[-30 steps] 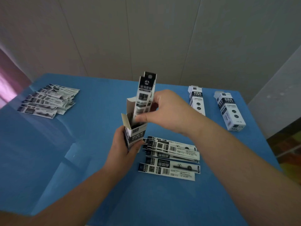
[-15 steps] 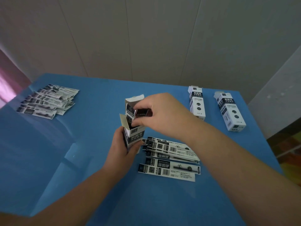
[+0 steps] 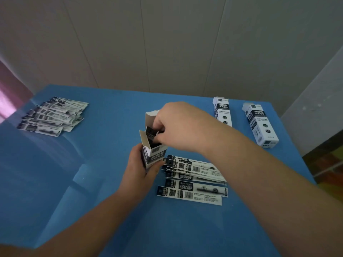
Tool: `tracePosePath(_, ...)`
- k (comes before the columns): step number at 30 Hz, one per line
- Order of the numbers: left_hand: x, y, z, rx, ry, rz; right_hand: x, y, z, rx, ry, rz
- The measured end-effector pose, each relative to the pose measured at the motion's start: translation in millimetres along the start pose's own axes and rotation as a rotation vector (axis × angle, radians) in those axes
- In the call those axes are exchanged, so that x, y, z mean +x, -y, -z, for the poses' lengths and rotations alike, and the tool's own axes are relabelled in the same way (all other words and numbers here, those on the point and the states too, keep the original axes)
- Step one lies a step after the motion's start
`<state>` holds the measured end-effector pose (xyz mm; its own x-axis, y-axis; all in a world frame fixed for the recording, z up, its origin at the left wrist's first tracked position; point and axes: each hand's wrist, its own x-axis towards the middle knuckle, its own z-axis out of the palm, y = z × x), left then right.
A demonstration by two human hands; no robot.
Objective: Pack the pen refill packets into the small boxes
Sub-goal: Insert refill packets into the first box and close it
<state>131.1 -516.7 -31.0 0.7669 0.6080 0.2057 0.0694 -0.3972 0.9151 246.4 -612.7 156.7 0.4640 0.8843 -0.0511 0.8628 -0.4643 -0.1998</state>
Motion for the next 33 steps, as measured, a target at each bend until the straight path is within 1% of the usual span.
tracePosePath(6,0.1,1.6,-0.4,-0.01,-0.011,0.008,-5.8,4.4,-4.6,0.078,0.085,0.0)
tracePosePath(9,-0.5,2.9,0.3,-0.019,0.009,0.017,-13.5,-8.8,0.8,0.245,0.129,0.047)
tracePosePath(10,-0.8,3.1,0.6,-0.019,0.009,0.017,-17.5,-15.1,0.3,0.338,0.088,0.05)
tracePosePath(11,-0.8,3.0,0.8,-0.019,0.005,0.019,-21.3,-23.5,-2.4,0.427,-0.01,0.05)
tracePosePath(13,-0.8,3.1,0.9,-0.021,-0.001,0.027,-25.4,-43.9,-14.7,0.536,-0.27,-0.016)
tracePosePath(14,-0.5,3.2,1.0,-0.023,0.001,0.035,-26.4,-55.1,-22.7,0.533,-0.345,-0.085)
tracePosePath(15,-0.4,3.2,1.2,-0.028,0.006,0.043,-27.8,-65.7,-31.3,0.481,-0.345,-0.159)
tracePosePath(16,-0.3,3.2,1.4,-0.036,0.012,0.049,-29.9,-75.4,-40.8,0.375,-0.259,-0.224)
tracePosePath(18,-0.1,2.6,1.6,-0.054,0.02,0.05,-35.4,-88.7,-63.9,0.131,0.023,-0.299)
tracePosePath(19,-0.1,2.4,1.8,-0.057,0.021,0.048,-38.6,-91.7,-75.6,0.055,0.125,-0.304)
tracePosePath(20,-0.2,2.6,1.9,-0.059,0.019,0.045,-41.5,-92.4,-86.1,0.022,0.18,-0.302)
tracePosePath(21,-0.2,2.7,2.1,-0.06,0.016,0.044,-43.9,-92.1,-95.1,0.009,0.194,-0.298)
tracePosePath(26,-2.3,0.6,3.5,-0.067,-0.009,0.054,-49.4,-87.2,-125.2,-0.075,0.129,-0.216)
tracePosePath(31,-2.6,-3.8,5.1,-0.054,-0.009,0.047,-53.4,-88.9,-134.8,-0.074,0.053,-0.163)
tracePosePath(33,-2.4,-3.4,4.5,-0.045,-0.015,0.042,-55.3,-88.1,-136.4,-0.081,0.047,-0.138)
